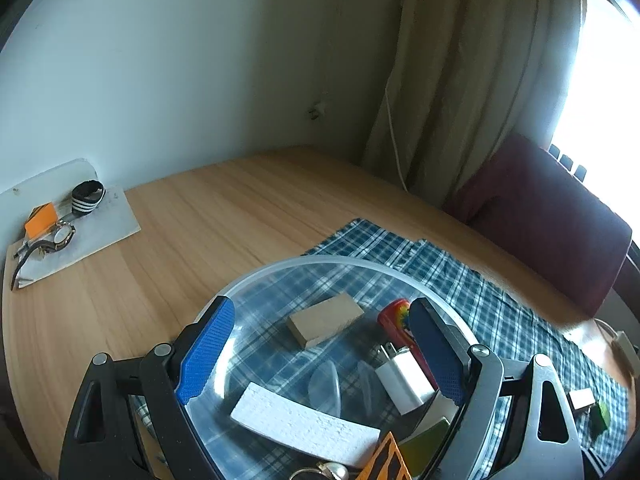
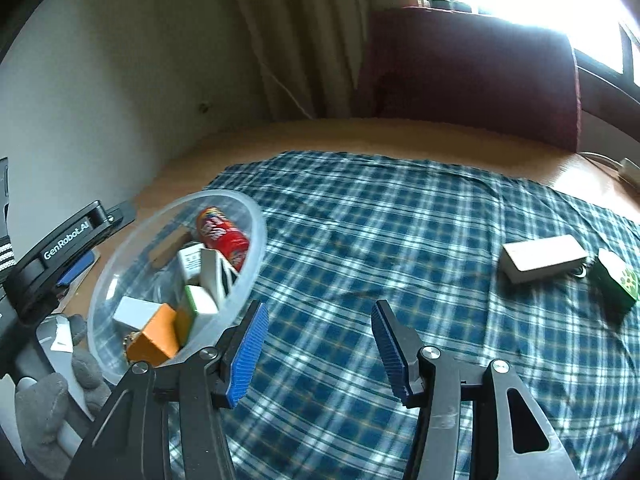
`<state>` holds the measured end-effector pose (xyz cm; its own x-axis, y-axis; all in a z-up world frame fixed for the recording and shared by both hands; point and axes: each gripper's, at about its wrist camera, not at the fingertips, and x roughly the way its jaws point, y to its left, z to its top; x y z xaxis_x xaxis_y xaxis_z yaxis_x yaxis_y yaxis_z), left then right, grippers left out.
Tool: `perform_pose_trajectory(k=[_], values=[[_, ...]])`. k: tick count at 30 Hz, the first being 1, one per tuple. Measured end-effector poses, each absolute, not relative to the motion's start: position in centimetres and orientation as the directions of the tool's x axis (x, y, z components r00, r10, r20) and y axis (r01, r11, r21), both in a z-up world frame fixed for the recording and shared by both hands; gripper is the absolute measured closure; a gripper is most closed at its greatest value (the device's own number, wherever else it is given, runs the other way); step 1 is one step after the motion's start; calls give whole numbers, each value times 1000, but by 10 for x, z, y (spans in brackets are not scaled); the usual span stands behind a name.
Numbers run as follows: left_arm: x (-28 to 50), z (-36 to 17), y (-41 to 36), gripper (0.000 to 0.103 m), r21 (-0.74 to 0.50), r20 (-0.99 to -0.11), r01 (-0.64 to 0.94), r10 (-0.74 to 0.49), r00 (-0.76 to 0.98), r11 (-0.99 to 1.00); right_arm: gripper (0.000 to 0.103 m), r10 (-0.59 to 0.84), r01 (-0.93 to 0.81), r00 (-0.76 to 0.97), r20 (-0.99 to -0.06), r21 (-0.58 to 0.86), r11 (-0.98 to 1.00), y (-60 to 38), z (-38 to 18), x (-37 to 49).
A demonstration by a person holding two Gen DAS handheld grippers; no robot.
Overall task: Organize rigid objects
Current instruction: 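Move the right tool back over the cloth to the green leaf-print tin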
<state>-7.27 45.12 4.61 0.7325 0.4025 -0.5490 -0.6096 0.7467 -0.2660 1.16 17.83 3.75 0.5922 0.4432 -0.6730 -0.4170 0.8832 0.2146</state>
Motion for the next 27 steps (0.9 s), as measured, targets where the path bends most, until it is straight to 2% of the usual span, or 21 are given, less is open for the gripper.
perform_pose_trajectory(k=[3, 8, 11, 27], values=[[-72, 45, 450, 13, -257, -553, -612, 406, 728, 748, 37, 426, -388, 604, -673, 218, 895, 165, 37, 12], [-70, 44, 447, 13, -245, -558, -612, 407, 723, 752, 31, 393, -329, 624, -675, 229, 916, 140, 36, 15], [-69, 44, 446, 10, -246, -565, -606, 396, 724, 757, 21, 364, -276, 639, -678, 240, 931, 120, 34, 17], [-61, 44, 431, 9, -195, -564, -579, 393, 726, 792, 21, 180, 25, 701, -690, 277, 961, 26, 26, 37]])
